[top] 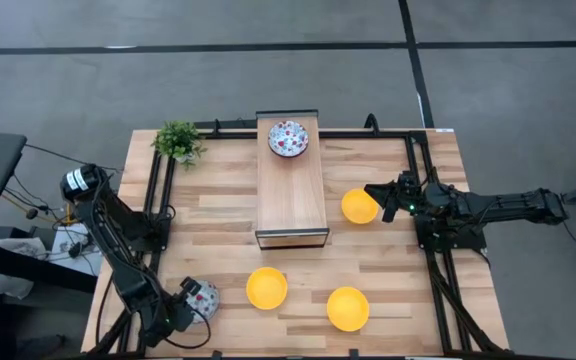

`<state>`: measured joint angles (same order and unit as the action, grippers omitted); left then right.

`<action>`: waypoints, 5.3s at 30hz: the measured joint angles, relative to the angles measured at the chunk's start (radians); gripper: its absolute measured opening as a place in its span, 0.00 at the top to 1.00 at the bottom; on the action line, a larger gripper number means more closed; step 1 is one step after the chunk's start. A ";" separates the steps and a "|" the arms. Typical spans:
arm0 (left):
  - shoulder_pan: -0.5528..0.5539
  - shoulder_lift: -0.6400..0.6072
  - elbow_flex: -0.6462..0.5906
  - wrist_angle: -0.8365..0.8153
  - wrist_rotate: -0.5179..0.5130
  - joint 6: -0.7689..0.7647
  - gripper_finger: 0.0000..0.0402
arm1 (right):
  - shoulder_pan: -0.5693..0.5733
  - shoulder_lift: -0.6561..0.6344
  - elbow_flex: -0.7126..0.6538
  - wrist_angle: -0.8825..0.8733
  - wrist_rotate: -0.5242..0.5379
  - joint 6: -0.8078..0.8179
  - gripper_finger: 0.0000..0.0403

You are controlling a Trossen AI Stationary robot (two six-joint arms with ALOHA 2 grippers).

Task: Pick & Place Mini bowls
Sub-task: Stack the white patterned bowl on the other white patterned bowls on the shelf

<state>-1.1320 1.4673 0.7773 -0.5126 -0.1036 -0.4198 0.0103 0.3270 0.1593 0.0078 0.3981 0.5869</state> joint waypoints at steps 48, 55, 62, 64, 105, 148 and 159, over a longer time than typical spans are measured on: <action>0.451 -0.293 0.049 -0.490 -0.186 0.154 0.98 | 0.000 0.000 0.000 0.000 -0.003 0.009 0.84; 0.599 -0.346 0.181 -0.571 -0.283 0.141 0.98 | 0.000 0.000 0.000 0.000 -0.004 0.008 0.84; 0.745 -0.305 0.345 -0.580 -0.424 0.356 0.98 | 0.000 0.000 0.000 0.000 -0.005 0.008 0.84; 0.784 -0.284 0.391 -0.578 -0.469 0.441 0.98 | 0.000 0.000 0.000 0.000 -0.005 0.008 0.84; 1.346 -0.097 0.589 0.154 -0.229 1.630 0.98 | 0.000 0.000 0.000 0.000 -0.003 0.041 0.84; 1.474 0.272 0.957 -0.412 -0.026 1.582 0.98 | 0.000 0.000 0.000 -0.005 -0.003 0.033 0.84; 1.460 0.272 0.957 -0.442 0.008 1.564 0.98 | 0.000 0.000 0.000 -0.008 -0.001 0.033 0.84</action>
<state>0.3279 1.7397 1.7344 -0.9546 -0.0960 1.1439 0.0105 0.3271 0.1589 0.0002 0.3968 0.6201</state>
